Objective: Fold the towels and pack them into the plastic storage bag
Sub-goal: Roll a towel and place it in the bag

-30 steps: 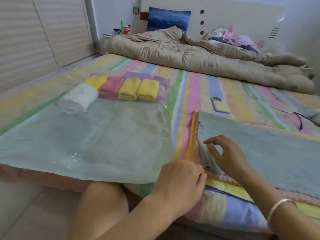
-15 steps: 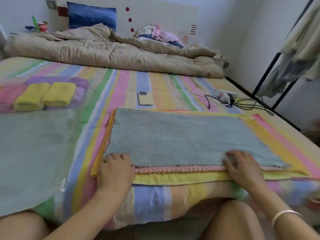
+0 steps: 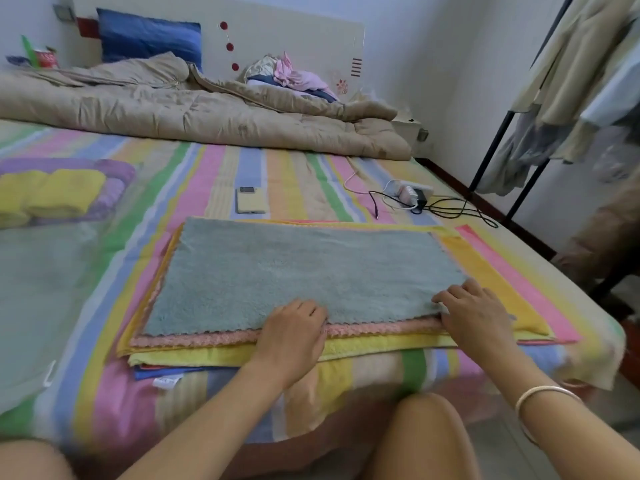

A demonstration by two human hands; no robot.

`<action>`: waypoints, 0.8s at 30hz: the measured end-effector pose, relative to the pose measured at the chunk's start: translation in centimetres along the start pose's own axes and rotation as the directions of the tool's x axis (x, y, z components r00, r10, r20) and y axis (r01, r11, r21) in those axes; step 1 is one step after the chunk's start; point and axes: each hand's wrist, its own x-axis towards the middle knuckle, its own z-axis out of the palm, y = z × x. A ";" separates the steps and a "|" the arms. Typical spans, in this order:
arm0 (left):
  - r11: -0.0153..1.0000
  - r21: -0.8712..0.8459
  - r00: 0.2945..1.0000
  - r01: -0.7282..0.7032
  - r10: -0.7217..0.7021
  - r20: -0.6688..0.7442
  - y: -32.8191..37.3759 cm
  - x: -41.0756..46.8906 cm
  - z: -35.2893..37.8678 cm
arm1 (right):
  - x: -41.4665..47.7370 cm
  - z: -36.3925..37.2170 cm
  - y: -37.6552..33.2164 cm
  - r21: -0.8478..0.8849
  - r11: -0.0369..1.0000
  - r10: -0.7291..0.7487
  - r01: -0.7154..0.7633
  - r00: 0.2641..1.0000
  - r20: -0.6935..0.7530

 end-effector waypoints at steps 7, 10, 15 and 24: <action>0.988 -0.140 0.995 0.064 -0.053 0.084 -1.1 -0.5 1.1 | 0.6 -1.3 -0.4 0.013 0.949 0.316 -0.316 0.948 -0.044; 0.953 -0.266 0.988 0.145 -0.123 0.097 -1.2 -0.4 0.7 | 2.0 -1.9 -2.4 0.148 0.946 0.317 -0.289 0.920 -0.231; 0.723 -0.539 0.901 0.433 -0.359 0.243 -2.0 0.5 -0.2 | 5.2 -3.3 -8.6 0.376 0.915 0.053 0.148 0.879 -0.474; -0.007 -0.728 0.549 0.685 -0.652 0.523 -6.5 1.4 -1.7 | 5.5 -2.1 -13.4 0.647 0.671 -0.181 0.362 0.926 -0.331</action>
